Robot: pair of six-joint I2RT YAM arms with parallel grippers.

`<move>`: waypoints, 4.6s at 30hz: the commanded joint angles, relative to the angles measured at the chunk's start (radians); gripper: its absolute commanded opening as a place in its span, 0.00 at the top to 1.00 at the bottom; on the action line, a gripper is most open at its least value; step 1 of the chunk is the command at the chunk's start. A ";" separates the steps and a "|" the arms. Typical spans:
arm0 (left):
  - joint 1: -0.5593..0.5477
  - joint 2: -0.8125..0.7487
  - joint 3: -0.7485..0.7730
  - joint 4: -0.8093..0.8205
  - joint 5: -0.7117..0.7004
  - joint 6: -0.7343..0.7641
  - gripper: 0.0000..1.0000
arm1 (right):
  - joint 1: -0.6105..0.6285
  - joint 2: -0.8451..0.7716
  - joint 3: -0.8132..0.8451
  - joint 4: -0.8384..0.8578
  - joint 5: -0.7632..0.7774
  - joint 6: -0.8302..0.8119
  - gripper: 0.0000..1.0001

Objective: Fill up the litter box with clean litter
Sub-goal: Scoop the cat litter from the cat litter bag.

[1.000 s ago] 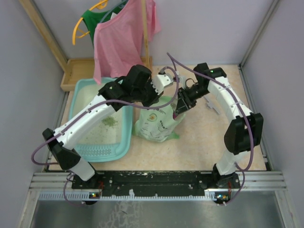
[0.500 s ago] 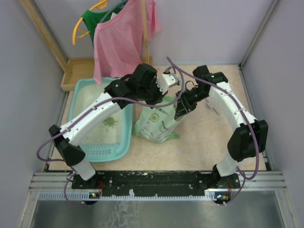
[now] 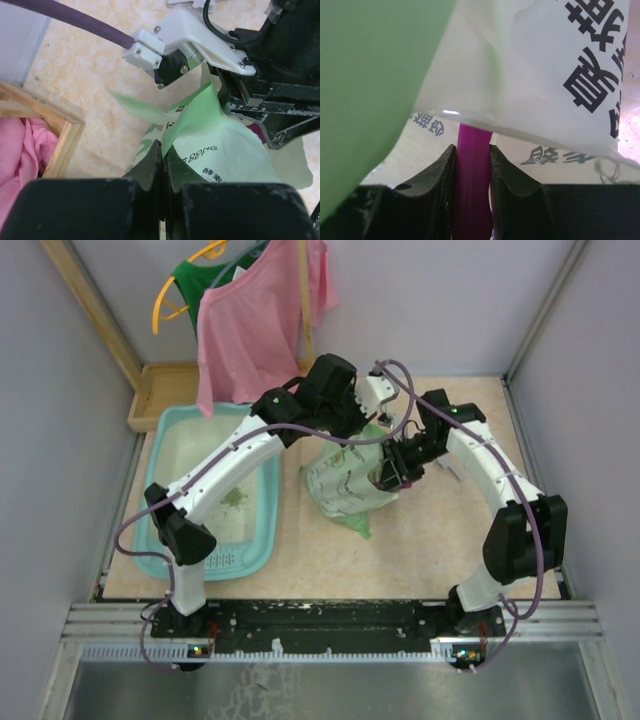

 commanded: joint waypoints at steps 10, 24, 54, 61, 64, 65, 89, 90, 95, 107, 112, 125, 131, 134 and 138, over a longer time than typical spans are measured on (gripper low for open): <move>-0.065 -0.081 0.224 0.386 0.039 -0.035 1.00 | -0.074 0.140 0.038 0.092 -0.102 0.081 1.00; -0.073 -0.285 -0.098 0.449 -0.125 0.018 1.00 | -0.074 0.164 0.111 0.111 -0.071 0.124 1.00; -0.073 -0.348 -0.188 0.475 -0.066 -0.060 1.00 | 0.073 0.206 0.188 0.169 0.152 0.187 1.00; -0.073 -0.458 -0.439 0.537 -0.139 -0.080 1.00 | 0.125 0.204 0.167 0.176 0.181 0.188 1.00; -0.072 -0.480 -0.475 0.540 -0.149 -0.089 1.00 | 0.156 0.206 0.161 0.187 0.149 0.194 1.00; -0.071 -0.483 -0.479 0.539 -0.154 -0.090 1.00 | 0.164 0.209 0.162 0.188 0.127 0.196 1.00; -0.069 -0.490 -0.529 0.561 -0.198 -0.085 1.00 | 0.112 0.125 0.212 0.166 -0.388 0.186 1.00; -0.068 -0.490 -0.528 0.557 -0.203 -0.082 1.00 | 0.104 0.119 0.210 0.166 -0.410 0.189 1.00; -0.068 -0.499 -0.528 0.550 -0.239 -0.071 1.00 | 0.089 0.095 0.216 0.170 -0.482 0.202 1.00; -0.068 -0.523 -0.537 0.566 -0.264 -0.070 1.00 | 0.056 0.047 0.122 0.261 -0.499 0.268 1.00; -0.067 -0.532 -0.556 0.574 -0.273 -0.071 1.00 | 0.038 0.044 0.102 0.284 -0.540 0.287 1.00; -0.064 -0.556 -0.622 0.604 -0.313 -0.083 1.00 | -0.009 0.026 0.049 0.235 -0.596 0.248 1.00; -0.063 -0.562 -0.639 0.620 -0.316 -0.088 1.00 | -0.065 -0.001 0.005 0.164 -0.581 0.161 1.00; -0.061 -0.560 -0.641 0.621 -0.319 -0.089 1.00 | -0.094 -0.005 0.002 0.113 -0.588 0.107 1.00; -0.059 -0.562 -0.646 0.624 -0.326 -0.089 1.00 | -0.111 -0.015 -0.004 0.065 -0.589 0.047 1.00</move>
